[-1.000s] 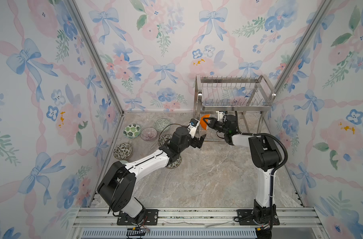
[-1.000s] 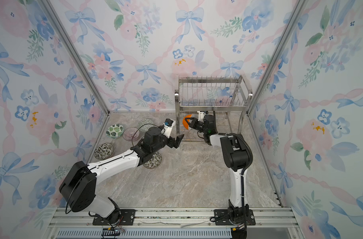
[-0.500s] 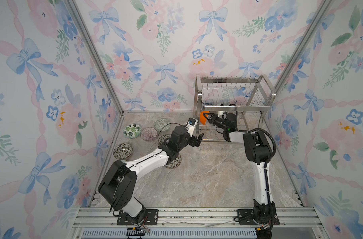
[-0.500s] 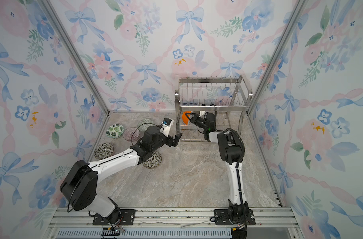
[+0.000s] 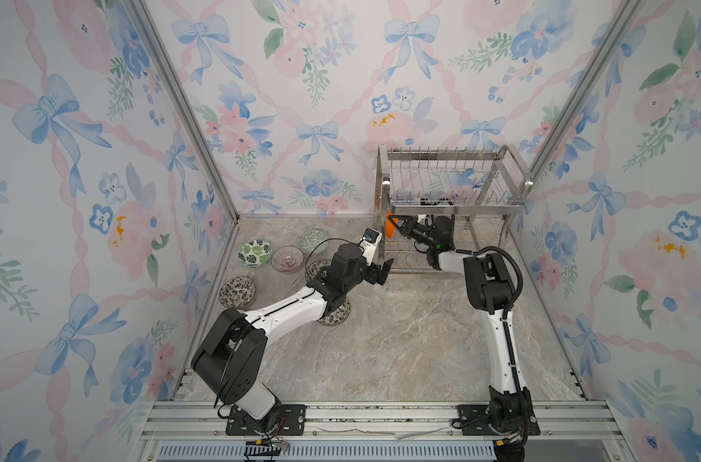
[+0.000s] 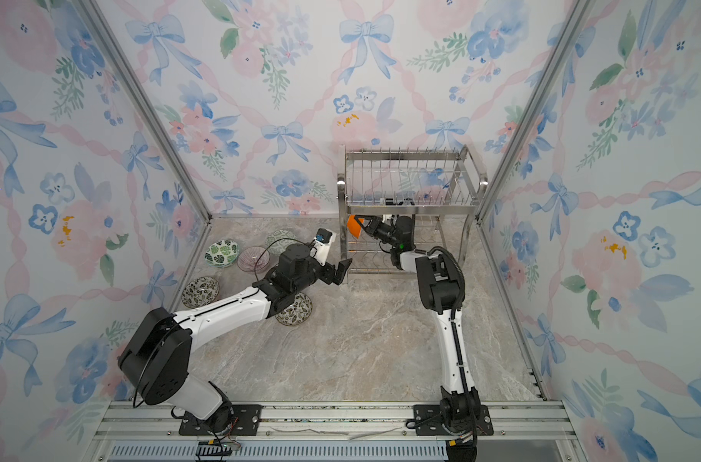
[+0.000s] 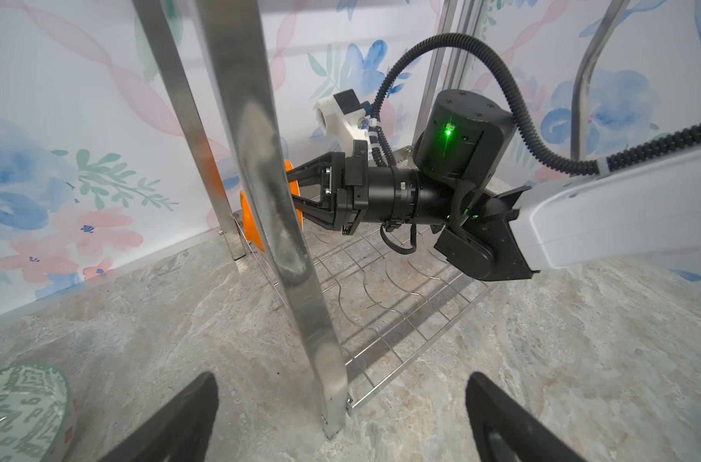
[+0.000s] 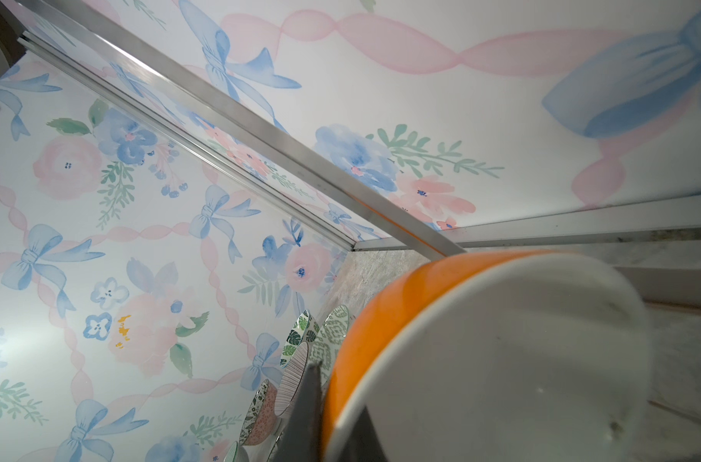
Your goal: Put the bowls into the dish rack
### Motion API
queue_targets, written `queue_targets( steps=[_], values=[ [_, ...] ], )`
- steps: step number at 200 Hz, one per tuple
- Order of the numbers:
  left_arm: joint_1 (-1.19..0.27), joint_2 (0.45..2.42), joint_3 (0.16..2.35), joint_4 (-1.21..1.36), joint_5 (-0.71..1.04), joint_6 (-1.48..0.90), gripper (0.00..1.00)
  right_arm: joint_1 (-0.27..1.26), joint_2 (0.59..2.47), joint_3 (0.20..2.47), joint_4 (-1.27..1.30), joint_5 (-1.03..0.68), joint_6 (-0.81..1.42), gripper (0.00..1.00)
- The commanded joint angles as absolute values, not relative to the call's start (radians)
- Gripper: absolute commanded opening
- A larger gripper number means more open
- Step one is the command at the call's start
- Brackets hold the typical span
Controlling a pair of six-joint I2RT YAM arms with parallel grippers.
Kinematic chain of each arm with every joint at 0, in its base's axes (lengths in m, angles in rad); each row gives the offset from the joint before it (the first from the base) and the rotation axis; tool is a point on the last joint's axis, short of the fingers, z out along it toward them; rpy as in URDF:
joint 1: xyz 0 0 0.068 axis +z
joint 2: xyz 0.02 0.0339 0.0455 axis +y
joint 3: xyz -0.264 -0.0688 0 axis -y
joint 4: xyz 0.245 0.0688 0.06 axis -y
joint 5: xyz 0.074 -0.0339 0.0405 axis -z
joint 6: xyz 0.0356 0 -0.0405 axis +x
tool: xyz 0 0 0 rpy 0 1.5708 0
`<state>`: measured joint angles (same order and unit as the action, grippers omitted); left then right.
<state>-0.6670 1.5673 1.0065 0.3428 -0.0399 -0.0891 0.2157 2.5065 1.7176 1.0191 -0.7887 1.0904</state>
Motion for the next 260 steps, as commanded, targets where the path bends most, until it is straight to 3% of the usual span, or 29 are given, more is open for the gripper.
queue_targets(
  steps=[1,185,260],
  values=[
    [-0.656,1.58,1.009,0.355,-0.029,-0.102,0.98,0.206,2.523,1.76,1.02,-0.828,1.082,0.0],
    [-0.663,1.56,0.995,0.364,-0.016,-0.117,0.98,0.202,2.473,1.782,0.658,-0.887,0.83,0.02],
    [-0.661,1.562,0.996,0.365,0.0,-0.115,0.98,0.202,2.483,1.803,0.623,-0.903,0.823,0.08]
  ],
)
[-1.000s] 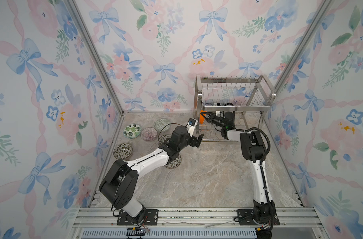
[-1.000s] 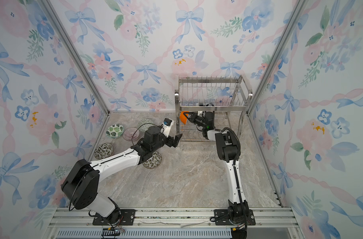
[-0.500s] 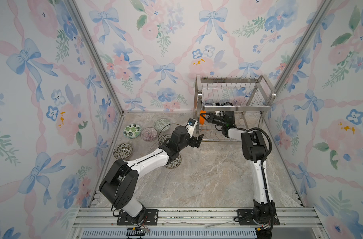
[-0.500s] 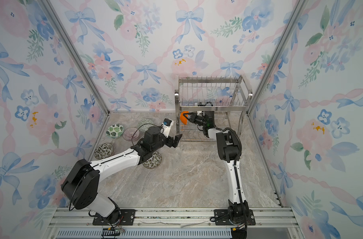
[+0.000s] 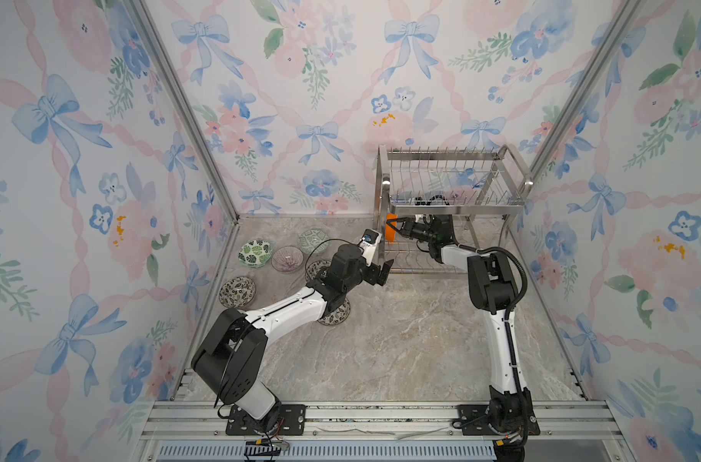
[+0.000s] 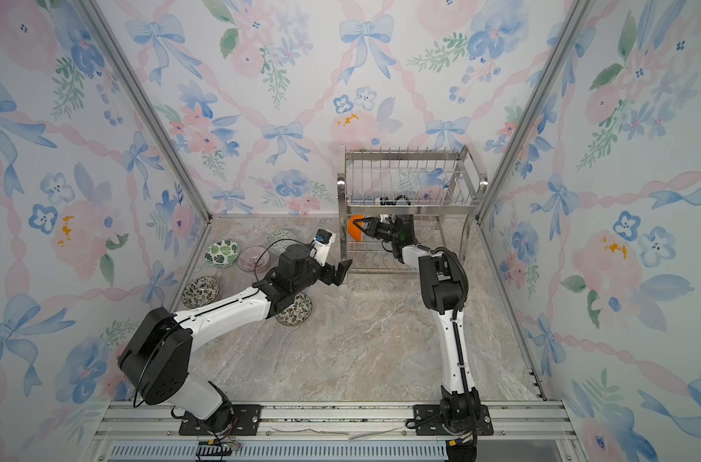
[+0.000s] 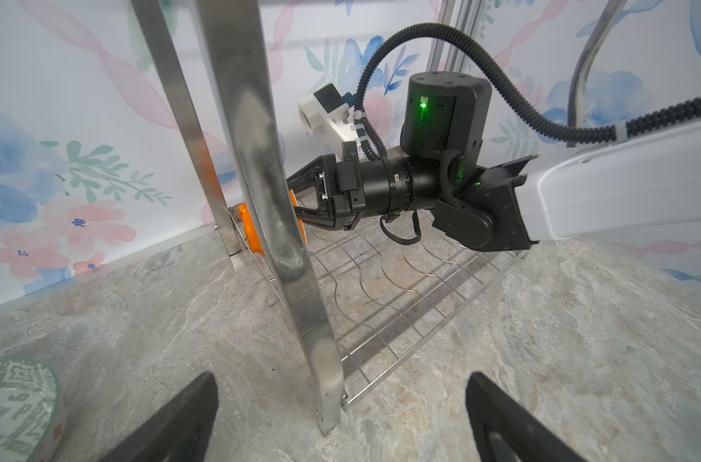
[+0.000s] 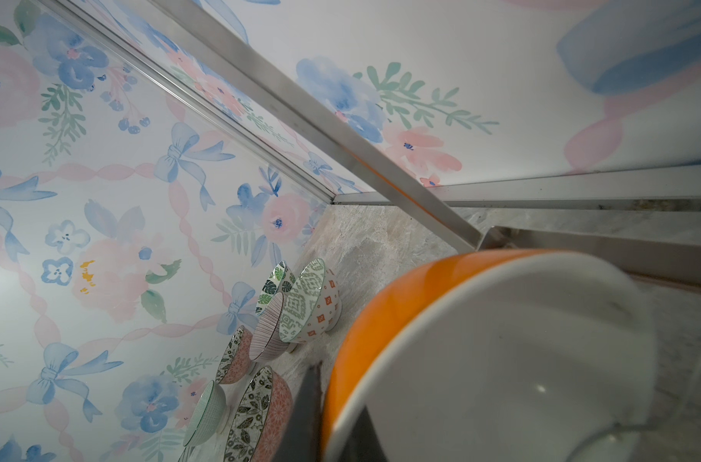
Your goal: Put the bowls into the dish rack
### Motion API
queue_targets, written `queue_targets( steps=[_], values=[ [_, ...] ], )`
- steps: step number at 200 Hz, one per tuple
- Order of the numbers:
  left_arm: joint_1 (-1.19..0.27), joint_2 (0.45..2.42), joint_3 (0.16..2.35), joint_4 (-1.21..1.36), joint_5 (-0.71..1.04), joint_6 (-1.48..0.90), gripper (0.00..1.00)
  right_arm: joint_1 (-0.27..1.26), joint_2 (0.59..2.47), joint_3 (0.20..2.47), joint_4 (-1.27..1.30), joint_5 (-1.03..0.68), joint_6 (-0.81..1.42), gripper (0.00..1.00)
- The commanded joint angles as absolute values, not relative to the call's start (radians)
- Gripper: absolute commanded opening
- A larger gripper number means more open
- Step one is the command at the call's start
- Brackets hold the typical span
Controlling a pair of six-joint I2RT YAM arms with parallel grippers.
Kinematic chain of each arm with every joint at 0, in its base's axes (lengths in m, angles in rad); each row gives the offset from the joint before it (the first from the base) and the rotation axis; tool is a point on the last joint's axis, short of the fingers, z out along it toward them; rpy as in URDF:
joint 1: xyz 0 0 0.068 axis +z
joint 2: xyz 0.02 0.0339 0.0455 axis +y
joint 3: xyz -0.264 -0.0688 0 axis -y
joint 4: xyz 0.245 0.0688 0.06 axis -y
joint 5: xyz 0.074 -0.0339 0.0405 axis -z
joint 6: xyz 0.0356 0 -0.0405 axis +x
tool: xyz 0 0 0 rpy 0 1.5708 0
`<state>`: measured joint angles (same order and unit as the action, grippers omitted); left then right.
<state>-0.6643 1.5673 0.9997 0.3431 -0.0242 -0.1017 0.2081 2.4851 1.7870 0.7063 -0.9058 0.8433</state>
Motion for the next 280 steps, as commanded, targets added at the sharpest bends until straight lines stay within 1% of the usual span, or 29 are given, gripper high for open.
queue_targets(
  steps=[1,48,104,157,185,235,254,280],
  values=[
    [-0.661,1.562,0.996,0.364,0.0,-0.116,0.98,0.202,2.483,1.803,0.622,-0.903,0.824,0.08],
    [-0.661,1.562,0.999,0.363,0.002,-0.117,0.98,0.202,2.475,1.808,0.583,-0.911,0.799,0.13],
    [-0.661,1.557,0.996,0.363,0.002,-0.117,0.98,0.203,2.475,1.815,0.572,-0.913,0.798,0.16],
    [-0.663,1.557,0.997,0.362,0.003,-0.117,0.98,0.202,2.471,1.82,0.56,-0.917,0.795,0.22],
    [-0.662,1.557,0.998,0.362,0.002,-0.117,0.98,0.202,2.466,1.815,0.558,-0.916,0.793,0.23],
    [-0.661,1.554,0.999,0.363,0.003,-0.117,0.98,0.203,2.455,1.812,0.554,-0.915,0.789,0.28],
    [-0.662,1.554,0.998,0.362,0.003,-0.117,0.98,0.202,2.448,1.808,0.554,-0.913,0.788,0.29],
    [-0.662,1.549,0.999,0.363,0.003,-0.117,0.98,0.203,2.435,1.791,0.565,-0.908,0.788,0.34]
  ],
)
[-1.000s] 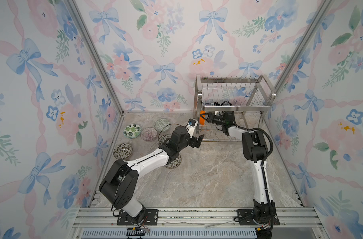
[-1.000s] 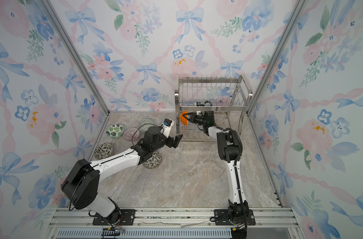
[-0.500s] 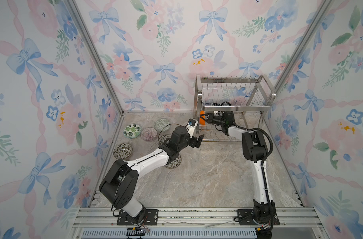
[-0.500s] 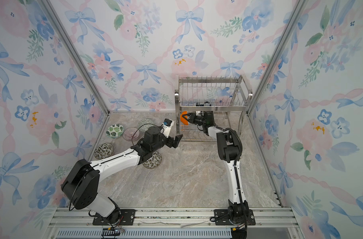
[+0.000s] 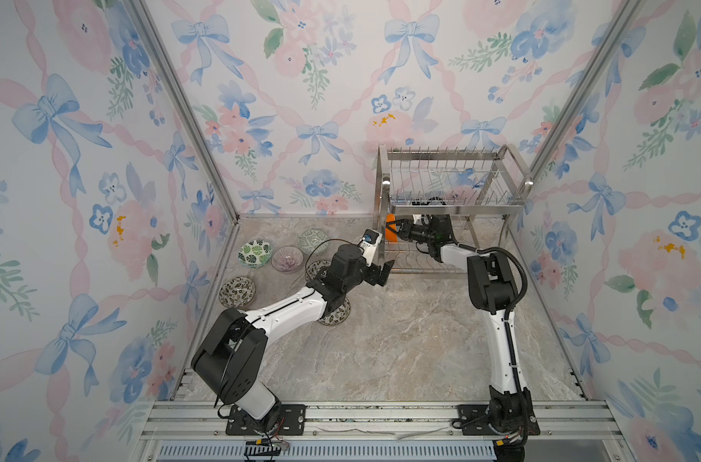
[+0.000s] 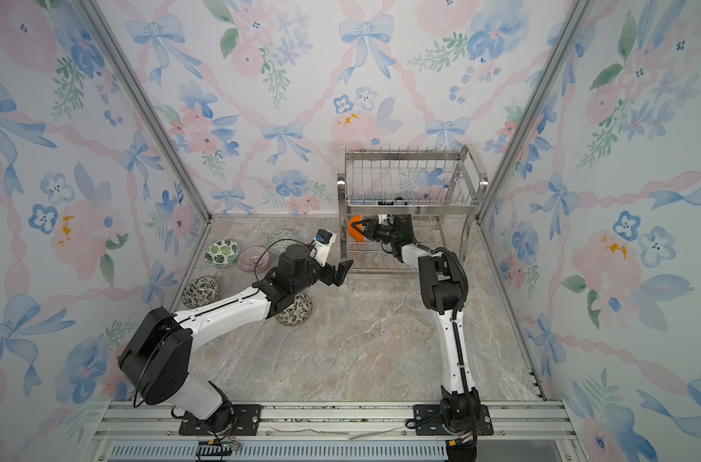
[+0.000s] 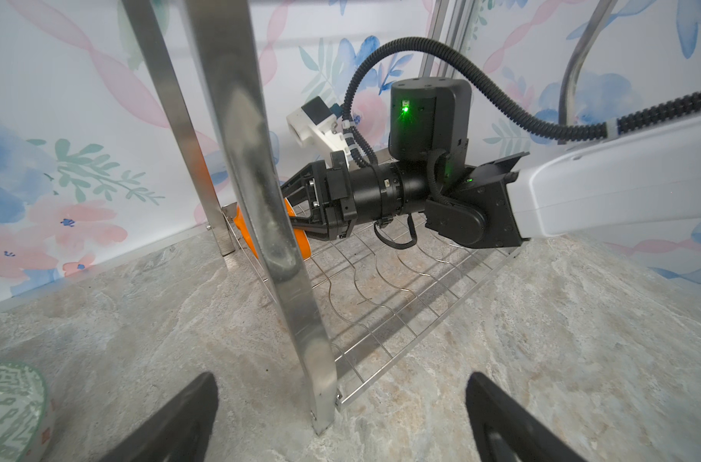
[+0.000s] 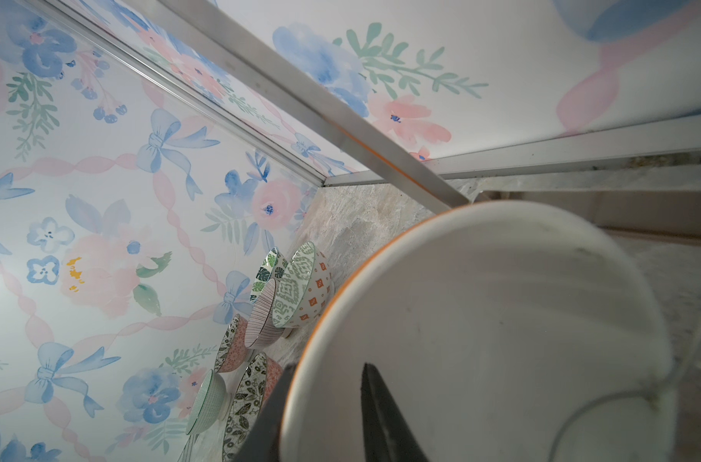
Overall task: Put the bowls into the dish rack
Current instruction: 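Open the right gripper to release the orange-and-white bowl in the rack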
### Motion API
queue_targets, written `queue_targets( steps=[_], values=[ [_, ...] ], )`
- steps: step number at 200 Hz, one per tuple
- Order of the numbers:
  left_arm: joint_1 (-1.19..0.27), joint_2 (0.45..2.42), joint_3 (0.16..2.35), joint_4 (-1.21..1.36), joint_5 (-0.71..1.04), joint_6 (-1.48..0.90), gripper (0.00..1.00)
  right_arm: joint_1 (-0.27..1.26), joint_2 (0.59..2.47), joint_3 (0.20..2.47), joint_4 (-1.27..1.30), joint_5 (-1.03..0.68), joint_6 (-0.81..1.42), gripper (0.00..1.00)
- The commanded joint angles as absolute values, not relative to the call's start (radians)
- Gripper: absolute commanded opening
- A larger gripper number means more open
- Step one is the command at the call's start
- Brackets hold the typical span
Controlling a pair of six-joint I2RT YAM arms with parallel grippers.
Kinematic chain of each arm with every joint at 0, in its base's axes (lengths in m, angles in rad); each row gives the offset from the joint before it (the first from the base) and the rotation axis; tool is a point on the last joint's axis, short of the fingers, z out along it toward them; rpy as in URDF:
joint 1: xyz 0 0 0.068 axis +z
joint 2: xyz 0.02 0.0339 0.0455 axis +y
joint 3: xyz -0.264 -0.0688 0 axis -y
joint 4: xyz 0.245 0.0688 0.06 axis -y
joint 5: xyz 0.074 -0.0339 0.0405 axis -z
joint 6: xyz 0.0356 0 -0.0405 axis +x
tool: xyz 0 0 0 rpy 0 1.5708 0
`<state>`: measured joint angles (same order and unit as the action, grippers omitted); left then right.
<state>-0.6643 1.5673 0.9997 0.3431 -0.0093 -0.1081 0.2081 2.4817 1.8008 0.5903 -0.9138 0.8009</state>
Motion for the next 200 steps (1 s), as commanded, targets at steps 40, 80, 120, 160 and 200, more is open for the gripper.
queue_targets(
  steps=[40,80,120,160,200],
  values=[
    [-0.664,1.549,1.0,0.363,0.01,-0.116,0.98,0.199,2.42,1.769,0.583,-0.892,0.788,0.35],
    [-0.663,1.543,1.001,0.358,0.009,-0.114,0.98,0.199,2.407,1.753,0.597,-0.877,0.788,0.39],
    [-0.663,1.541,1.003,0.356,0.011,-0.114,0.98,0.196,2.399,1.743,0.621,-0.859,0.802,0.41],
    [-0.663,1.542,1.004,0.354,0.011,-0.114,0.98,0.191,2.381,1.713,0.648,-0.835,0.804,0.43],
    [-0.663,1.544,1.006,0.352,0.011,-0.114,0.98,0.184,2.353,1.671,0.678,-0.818,0.807,0.46]
  ],
)
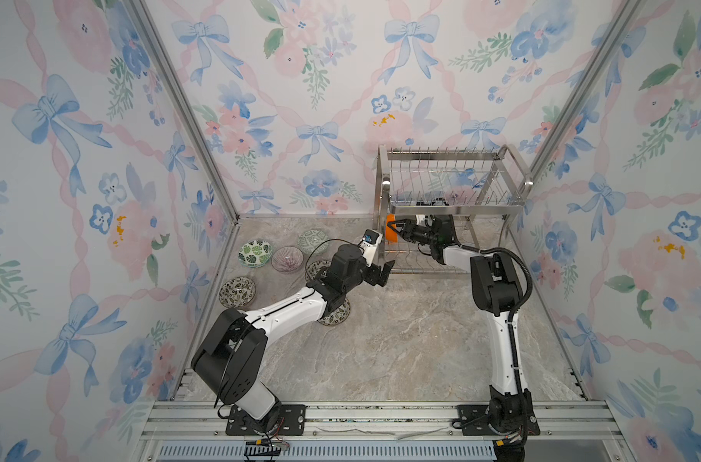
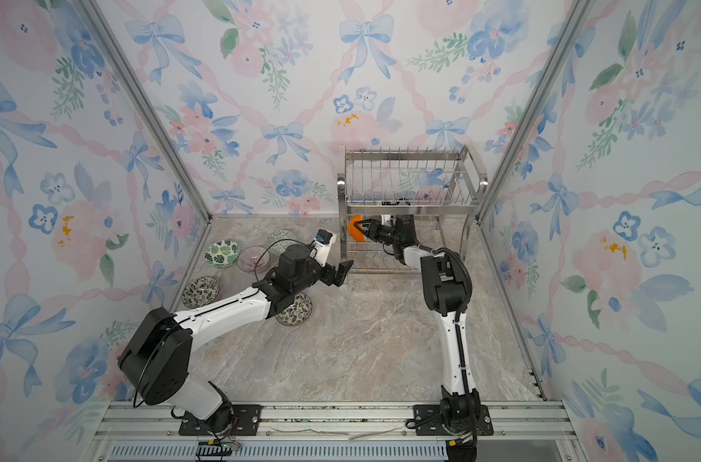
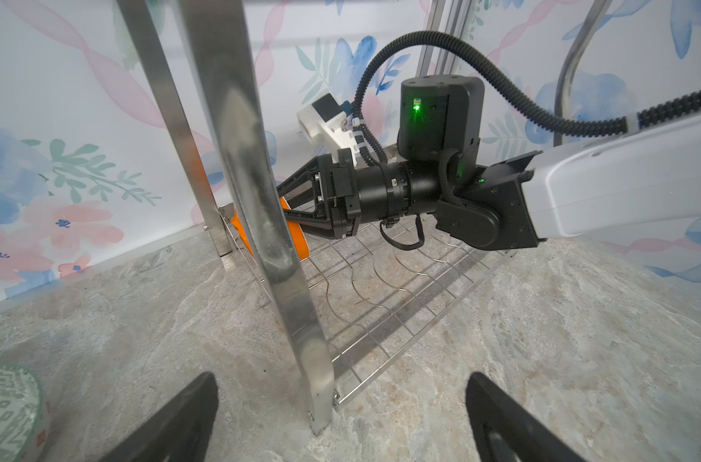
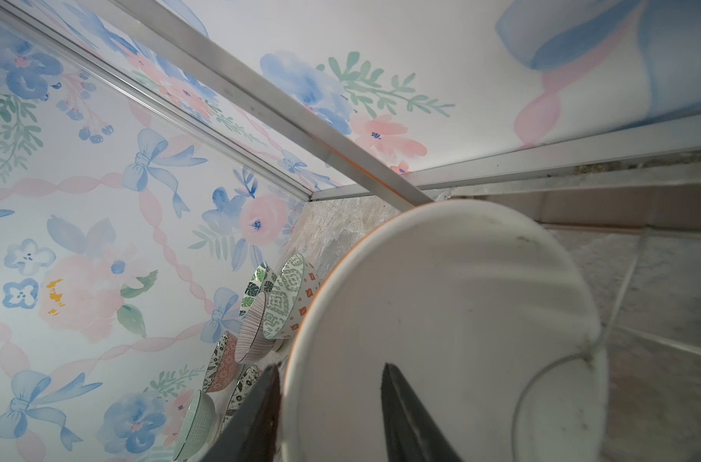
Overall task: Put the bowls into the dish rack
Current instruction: 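Open the right gripper to release the orange-and-white bowl in the rack, then withdraw the right gripper from the rack while the left gripper retracts toward the bowls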
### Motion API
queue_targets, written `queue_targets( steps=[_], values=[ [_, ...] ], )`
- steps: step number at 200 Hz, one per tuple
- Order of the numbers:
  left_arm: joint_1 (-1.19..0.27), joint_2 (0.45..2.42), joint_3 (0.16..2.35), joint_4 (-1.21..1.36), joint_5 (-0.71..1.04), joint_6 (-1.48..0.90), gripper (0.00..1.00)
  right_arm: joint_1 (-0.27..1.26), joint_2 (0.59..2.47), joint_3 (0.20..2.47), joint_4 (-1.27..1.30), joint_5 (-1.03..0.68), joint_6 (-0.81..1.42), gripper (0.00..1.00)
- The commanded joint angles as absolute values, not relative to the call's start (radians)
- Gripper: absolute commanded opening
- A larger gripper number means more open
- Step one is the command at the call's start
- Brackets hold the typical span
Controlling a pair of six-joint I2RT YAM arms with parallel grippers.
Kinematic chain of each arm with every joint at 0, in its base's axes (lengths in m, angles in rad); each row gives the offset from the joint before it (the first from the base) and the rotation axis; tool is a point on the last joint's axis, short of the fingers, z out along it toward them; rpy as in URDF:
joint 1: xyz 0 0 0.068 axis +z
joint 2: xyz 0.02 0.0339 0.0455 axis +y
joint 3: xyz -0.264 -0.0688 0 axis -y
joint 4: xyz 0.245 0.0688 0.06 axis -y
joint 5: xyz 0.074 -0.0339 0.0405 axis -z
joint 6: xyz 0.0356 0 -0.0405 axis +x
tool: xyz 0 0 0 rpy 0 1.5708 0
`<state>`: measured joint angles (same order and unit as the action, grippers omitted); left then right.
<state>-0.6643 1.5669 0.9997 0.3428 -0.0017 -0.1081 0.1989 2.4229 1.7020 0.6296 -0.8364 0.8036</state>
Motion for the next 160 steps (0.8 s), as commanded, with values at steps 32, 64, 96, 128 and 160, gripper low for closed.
queue_targets(
  steps=[32,64,96,128,160],
  values=[
    [-0.663,1.541,1.005,0.353,0.01,-0.114,0.98,0.18,2.33,1.639,0.691,-0.804,0.806,0.49],
    [-0.663,1.537,1.002,0.354,0.002,-0.109,0.98,0.176,2.306,1.608,0.694,-0.787,0.796,0.54],
    [-0.664,1.535,1.003,0.354,0.005,-0.111,0.98,0.171,2.27,1.553,0.717,-0.749,0.793,0.6],
    [-0.664,1.532,1.001,0.353,0.002,-0.111,0.98,0.169,2.216,1.472,0.74,-0.719,0.779,0.67],
    [-0.663,1.529,1.003,0.354,0.005,-0.114,0.98,0.161,2.147,1.382,0.767,-0.683,0.77,0.73]
  ],
)
